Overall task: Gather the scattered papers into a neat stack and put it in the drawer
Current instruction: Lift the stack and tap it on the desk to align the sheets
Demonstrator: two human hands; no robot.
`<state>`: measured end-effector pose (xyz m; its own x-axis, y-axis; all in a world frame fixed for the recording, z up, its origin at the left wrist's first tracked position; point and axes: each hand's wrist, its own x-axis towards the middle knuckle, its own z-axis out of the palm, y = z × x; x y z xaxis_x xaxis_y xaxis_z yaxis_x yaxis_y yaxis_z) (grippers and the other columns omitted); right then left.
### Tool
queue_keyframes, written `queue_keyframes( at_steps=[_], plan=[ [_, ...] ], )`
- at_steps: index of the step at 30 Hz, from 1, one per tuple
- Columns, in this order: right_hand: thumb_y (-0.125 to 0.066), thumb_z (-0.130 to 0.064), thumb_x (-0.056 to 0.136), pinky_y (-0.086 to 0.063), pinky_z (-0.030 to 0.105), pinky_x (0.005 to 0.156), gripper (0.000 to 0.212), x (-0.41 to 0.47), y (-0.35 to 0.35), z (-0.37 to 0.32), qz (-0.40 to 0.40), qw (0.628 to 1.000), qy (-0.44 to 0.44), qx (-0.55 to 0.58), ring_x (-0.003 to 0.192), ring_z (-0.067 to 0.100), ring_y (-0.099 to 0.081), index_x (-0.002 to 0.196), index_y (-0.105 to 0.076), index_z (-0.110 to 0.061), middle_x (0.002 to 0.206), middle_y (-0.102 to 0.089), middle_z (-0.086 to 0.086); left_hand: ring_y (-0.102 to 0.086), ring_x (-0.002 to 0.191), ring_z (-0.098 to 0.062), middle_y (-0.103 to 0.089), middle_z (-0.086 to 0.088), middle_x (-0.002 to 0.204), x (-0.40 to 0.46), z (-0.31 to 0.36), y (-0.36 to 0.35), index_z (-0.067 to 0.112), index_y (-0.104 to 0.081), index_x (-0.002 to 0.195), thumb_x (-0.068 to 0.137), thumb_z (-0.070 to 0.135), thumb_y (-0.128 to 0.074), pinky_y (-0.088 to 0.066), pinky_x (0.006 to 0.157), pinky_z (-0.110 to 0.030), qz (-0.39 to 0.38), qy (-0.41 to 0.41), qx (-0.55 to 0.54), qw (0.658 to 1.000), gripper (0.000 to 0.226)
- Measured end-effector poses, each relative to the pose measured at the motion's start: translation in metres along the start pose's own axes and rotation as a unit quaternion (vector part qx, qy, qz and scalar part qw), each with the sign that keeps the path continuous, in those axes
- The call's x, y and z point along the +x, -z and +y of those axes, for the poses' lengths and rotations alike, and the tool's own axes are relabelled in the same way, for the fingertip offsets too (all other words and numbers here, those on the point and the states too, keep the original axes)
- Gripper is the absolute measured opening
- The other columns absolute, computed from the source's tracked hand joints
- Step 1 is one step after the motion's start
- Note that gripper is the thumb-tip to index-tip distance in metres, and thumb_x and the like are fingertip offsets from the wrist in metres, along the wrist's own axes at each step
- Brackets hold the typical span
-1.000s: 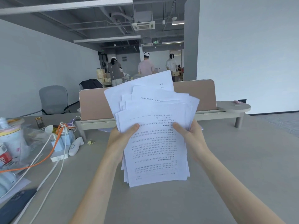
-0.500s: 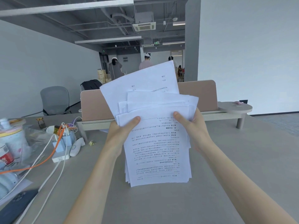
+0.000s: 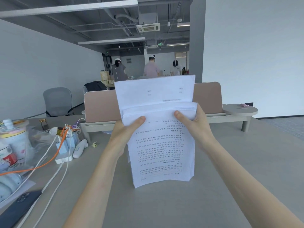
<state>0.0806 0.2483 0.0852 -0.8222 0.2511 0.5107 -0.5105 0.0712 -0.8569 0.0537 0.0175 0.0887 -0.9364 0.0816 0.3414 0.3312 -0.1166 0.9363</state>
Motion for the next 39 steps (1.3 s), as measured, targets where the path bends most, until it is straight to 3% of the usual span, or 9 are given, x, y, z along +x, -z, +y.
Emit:
queue_keyframes(
  at_steps=[4, 12, 18, 25, 27, 32, 35, 36, 39],
  plan=[
    [-0.079, -0.026, 0.085, -0.058, 0.030, 0.084, 0.043, 0.001, 0.005, 0.006, 0.002, 1.000, -0.009, 0.010, 0.106, 0.011, -0.071, 0.121, -0.056, -0.017, 0.119, -0.071, -0.004, -0.076, 0.095, -0.016, -0.080, 0.005, 0.100, 0.000, -0.011, 0.003, 0.024, -0.076, 0.100, 0.076, 0.035, -0.081, -0.057, 0.089, -0.039, -0.008, 0.033, 0.017, 0.999, 0.027],
    [-0.079, -0.028, 0.085, -0.059, 0.038, 0.090, 0.044, 0.004, 0.005, 0.017, 0.000, 0.999, -0.035, 0.021, 0.105, 0.015, -0.073, 0.122, -0.057, -0.022, 0.118, -0.073, -0.003, -0.075, 0.101, -0.023, -0.079, -0.004, 0.107, -0.019, -0.068, 0.003, 0.015, -0.075, 0.109, 0.073, 0.032, -0.080, -0.055, 0.092, -0.044, -0.012, 0.115, -0.032, 0.993, 0.041],
    [-0.075, -0.034, 0.088, -0.059, 0.044, 0.092, 0.039, -0.006, 0.009, 0.036, -0.007, 0.997, -0.072, 0.032, 0.107, 0.019, -0.073, 0.121, -0.060, -0.020, 0.119, -0.074, -0.001, -0.075, 0.100, -0.019, -0.079, 0.000, 0.107, -0.030, -0.099, 0.003, 0.021, -0.074, 0.109, 0.086, 0.027, -0.075, -0.057, 0.091, -0.041, -0.004, 0.140, 0.007, 0.990, 0.023],
    [-0.065, -0.036, 0.094, -0.056, 0.035, 0.089, 0.035, -0.033, 0.001, 0.070, -0.006, 0.989, -0.122, 0.088, 0.112, 0.016, -0.072, 0.126, -0.062, -0.022, 0.120, -0.075, -0.004, -0.075, 0.099, -0.023, -0.079, -0.003, 0.107, -0.037, -0.109, -0.006, 0.020, -0.075, 0.110, 0.082, 0.029, -0.079, -0.056, 0.093, -0.049, -0.003, 0.157, -0.033, 0.987, 0.029],
    [-0.066, -0.038, 0.094, -0.056, 0.039, 0.095, 0.036, -0.033, 0.000, 0.071, 0.006, 0.988, -0.124, 0.091, 0.112, 0.015, -0.071, 0.126, -0.062, -0.021, 0.121, -0.075, -0.005, -0.075, 0.100, -0.024, -0.079, -0.004, 0.107, -0.037, -0.110, -0.009, 0.018, -0.075, 0.110, 0.078, 0.031, -0.080, -0.056, 0.093, -0.049, -0.003, 0.157, -0.045, 0.987, 0.035],
    [-0.070, -0.039, 0.091, -0.053, 0.049, 0.101, 0.040, -0.019, 0.007, 0.059, -0.003, 0.996, -0.086, 0.031, 0.111, 0.011, -0.071, 0.127, -0.059, -0.026, 0.120, -0.074, -0.009, -0.075, 0.100, -0.025, -0.079, -0.007, 0.106, -0.036, -0.101, -0.004, 0.011, -0.075, 0.107, 0.088, 0.024, -0.072, -0.058, 0.085, -0.038, -0.015, 0.126, -0.056, 0.990, 0.022],
    [-0.071, -0.036, 0.088, -0.051, 0.051, 0.103, 0.053, -0.002, 0.011, 0.040, 0.023, 0.999, -0.014, -0.038, 0.119, 0.012, -0.065, 0.133, -0.044, -0.030, 0.133, -0.063, -0.008, -0.076, 0.096, -0.024, -0.080, -0.008, 0.103, -0.031, -0.094, -0.002, 0.008, -0.076, 0.102, 0.090, 0.022, -0.069, -0.059, 0.080, -0.033, -0.001, 0.102, -0.052, 0.993, 0.019],
    [-0.070, -0.034, 0.089, -0.049, 0.047, 0.107, 0.060, 0.003, 0.012, 0.032, 0.022, 0.998, 0.017, -0.057, 0.126, 0.010, -0.060, 0.138, -0.037, -0.035, 0.142, -0.055, -0.012, -0.076, 0.095, -0.024, -0.080, -0.008, 0.102, -0.030, -0.091, -0.002, 0.008, -0.077, 0.101, 0.091, 0.021, -0.068, -0.060, 0.078, -0.032, 0.004, 0.098, -0.050, 0.994, 0.018],
    [-0.066, -0.023, 0.093, -0.033, 0.010, 0.109, 0.074, 0.015, 0.014, 0.007, 0.010, 0.980, 0.127, -0.152, 0.136, -0.014, -0.037, 0.150, -0.022, -0.041, 0.151, -0.031, -0.037, -0.077, 0.092, -0.023, -0.081, -0.006, 0.098, -0.026, -0.087, -0.005, 0.011, -0.077, 0.097, 0.089, 0.020, -0.070, -0.060, 0.077, -0.033, 0.015, 0.093, -0.043, 0.995, 0.013]
  ],
)
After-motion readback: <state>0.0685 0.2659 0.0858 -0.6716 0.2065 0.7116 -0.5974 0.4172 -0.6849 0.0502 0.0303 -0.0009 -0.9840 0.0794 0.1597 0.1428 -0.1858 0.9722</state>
